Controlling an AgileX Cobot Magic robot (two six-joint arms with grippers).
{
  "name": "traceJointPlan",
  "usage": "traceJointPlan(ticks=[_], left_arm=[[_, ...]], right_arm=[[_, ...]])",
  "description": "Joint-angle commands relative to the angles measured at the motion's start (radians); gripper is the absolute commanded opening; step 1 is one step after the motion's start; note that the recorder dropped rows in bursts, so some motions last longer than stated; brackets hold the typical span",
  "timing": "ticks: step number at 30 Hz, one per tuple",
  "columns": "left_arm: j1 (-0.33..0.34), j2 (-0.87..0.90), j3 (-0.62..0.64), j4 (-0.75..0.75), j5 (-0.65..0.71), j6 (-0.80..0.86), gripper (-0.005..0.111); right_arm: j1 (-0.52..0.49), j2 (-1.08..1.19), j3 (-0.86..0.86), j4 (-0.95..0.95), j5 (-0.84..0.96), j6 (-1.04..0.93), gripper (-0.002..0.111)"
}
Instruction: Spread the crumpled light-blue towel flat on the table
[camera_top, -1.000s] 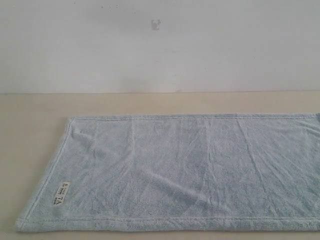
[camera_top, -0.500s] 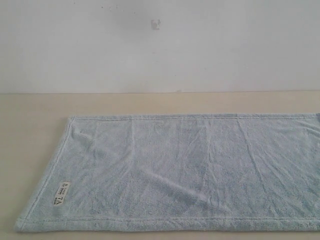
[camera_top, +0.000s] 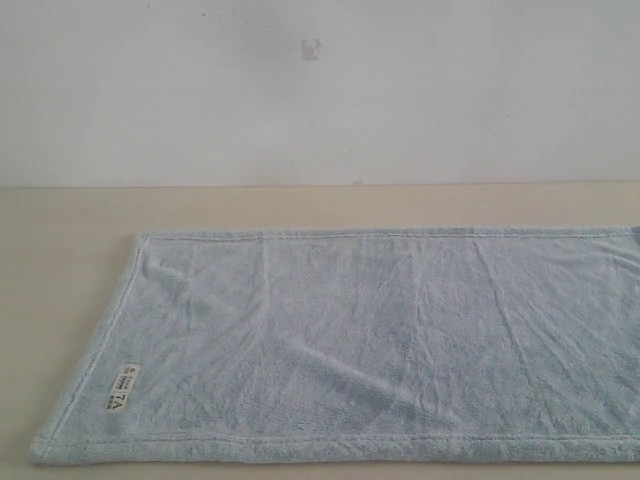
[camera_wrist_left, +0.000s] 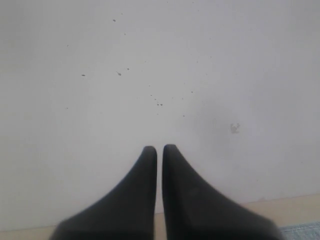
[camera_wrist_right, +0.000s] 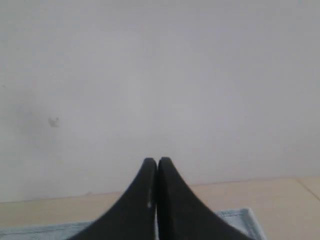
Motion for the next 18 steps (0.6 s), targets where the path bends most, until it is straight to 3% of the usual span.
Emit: traceJointPlan(ticks=[1, 9, 18], left_arm=[[0.001, -0.011, 0.005, -0.005, 0.005, 0.005, 0.004], [0.001, -0.015, 0.005, -0.005, 0.007, 0.005, 0.004], [0.001, -0.015, 0.005, 0.0, 0.007, 0.005, 0.004]], right_arm=[[-0.089, -0.072, 0.182, -0.084, -0.039, 0.065, 0.0], [-0.093, -0.072, 0.19, -0.162, 0.305, 0.125, 0.0], [-0.093, -0.072, 0.19, -0.162, 0.318, 0.125, 0.0]])
